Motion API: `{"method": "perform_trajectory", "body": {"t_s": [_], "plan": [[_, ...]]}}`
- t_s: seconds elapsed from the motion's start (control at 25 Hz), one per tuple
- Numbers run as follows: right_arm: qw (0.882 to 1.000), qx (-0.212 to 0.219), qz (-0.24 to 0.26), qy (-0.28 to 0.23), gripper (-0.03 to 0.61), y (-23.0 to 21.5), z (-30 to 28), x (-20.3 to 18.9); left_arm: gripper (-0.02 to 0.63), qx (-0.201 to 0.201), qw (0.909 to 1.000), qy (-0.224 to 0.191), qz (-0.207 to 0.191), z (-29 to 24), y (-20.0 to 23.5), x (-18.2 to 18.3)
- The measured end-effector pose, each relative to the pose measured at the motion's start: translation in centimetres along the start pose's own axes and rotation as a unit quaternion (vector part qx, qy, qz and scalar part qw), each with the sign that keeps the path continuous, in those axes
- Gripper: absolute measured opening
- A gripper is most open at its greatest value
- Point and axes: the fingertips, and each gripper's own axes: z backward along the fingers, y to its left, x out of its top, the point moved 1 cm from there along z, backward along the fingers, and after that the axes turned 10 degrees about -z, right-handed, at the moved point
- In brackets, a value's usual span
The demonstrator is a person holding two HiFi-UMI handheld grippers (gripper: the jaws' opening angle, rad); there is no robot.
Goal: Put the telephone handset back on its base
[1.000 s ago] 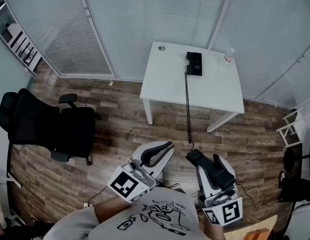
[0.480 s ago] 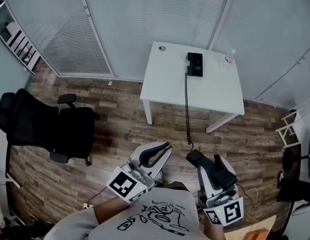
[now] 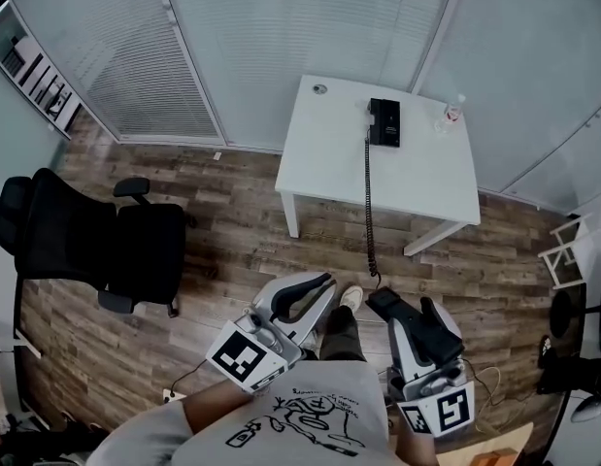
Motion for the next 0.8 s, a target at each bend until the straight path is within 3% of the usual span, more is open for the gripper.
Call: {"method": "perform_trajectory", "body": {"t_s": [0.36,0.8], "plan": [[1.000,0.009,-0.004,-0.005,0.198,-3.2,-2.4,0.9,0.032,0.012,0.9999,0.006,0.001,-3.6,2.3,-0.4],[0.999,0.025,-0.018,-0.007,0.198,-11.6,-7.1,2.9,0.032,0.008,0.9998,0.015,-0.014,-14.1,5.5,0.2]]}}
